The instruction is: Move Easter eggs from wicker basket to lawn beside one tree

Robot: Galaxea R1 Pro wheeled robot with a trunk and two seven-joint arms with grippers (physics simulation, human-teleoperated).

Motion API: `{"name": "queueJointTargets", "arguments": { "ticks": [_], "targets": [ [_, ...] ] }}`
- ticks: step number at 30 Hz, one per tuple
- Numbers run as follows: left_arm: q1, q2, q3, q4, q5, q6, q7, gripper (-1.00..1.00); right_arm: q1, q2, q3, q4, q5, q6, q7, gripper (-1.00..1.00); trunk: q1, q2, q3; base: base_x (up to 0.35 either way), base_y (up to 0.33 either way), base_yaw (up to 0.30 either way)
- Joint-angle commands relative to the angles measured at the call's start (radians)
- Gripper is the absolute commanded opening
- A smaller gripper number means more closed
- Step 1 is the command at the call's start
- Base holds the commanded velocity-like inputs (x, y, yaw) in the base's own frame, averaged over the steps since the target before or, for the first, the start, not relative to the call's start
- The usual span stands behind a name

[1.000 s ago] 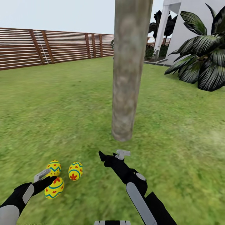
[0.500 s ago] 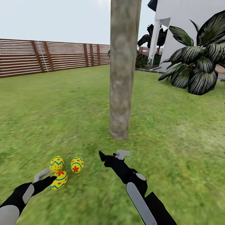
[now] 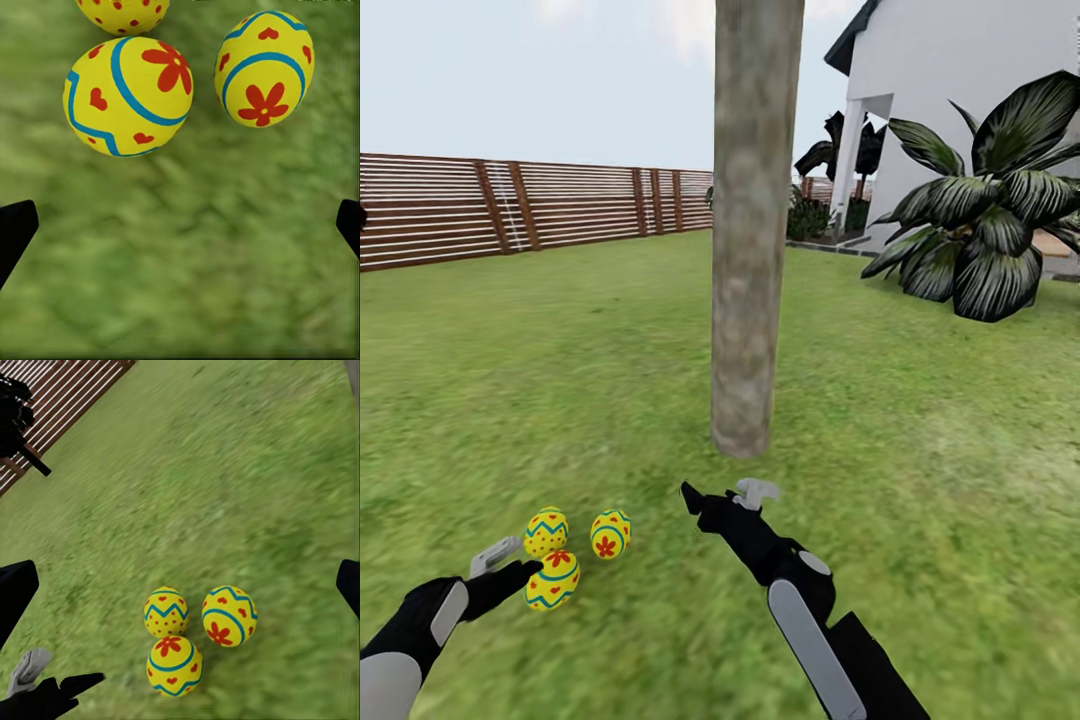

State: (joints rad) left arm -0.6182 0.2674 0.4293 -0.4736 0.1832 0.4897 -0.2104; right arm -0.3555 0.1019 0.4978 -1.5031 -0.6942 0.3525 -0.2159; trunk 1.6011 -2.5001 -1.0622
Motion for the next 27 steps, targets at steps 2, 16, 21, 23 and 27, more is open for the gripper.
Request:
{"name": "queueJointTargets", "arguments": {
  "ticks": [2,16,21,23,27],
  "targets": [
    [0.000,-0.001,0.005,-0.004,0.003,0.019,-0.003,1.00,-0.001,0.000,-0.014,-0.002,-0.011,0.003,-0.008,1.00,-0.001,0.000,0.006,-0.001,0.000,0.000],
    [-0.002,-0.002,0.000,-0.026,-0.002,0.119,-0.001,1.00,-0.002,-0.015,-0.163,0.006,-0.074,0.126,-0.006,1.00,-0.055,0.098,0.033,-0.108,0.000,0.000],
    [-0.001,-0.002,0.000,-0.028,-0.002,0.167,-0.003,1.00,-0.001,-0.018,-0.231,0.011,-0.078,0.211,-0.006,1.00,-0.074,0.133,0.040,-0.027,0.000,0.000],
    [0.000,-0.003,-0.006,-0.028,-0.002,0.184,-0.003,1.00,-0.001,-0.019,-0.258,0.013,-0.075,0.239,-0.007,1.00,-0.082,0.147,0.043,-0.006,0.000,0.000],
    [0.002,-0.003,-0.048,-0.020,-0.003,0.190,-0.002,1.00,0.001,-0.027,-0.276,0.039,-0.067,0.255,-0.013,1.00,-0.097,0.175,0.050,-0.002,0.000,0.000]
  ]
}}
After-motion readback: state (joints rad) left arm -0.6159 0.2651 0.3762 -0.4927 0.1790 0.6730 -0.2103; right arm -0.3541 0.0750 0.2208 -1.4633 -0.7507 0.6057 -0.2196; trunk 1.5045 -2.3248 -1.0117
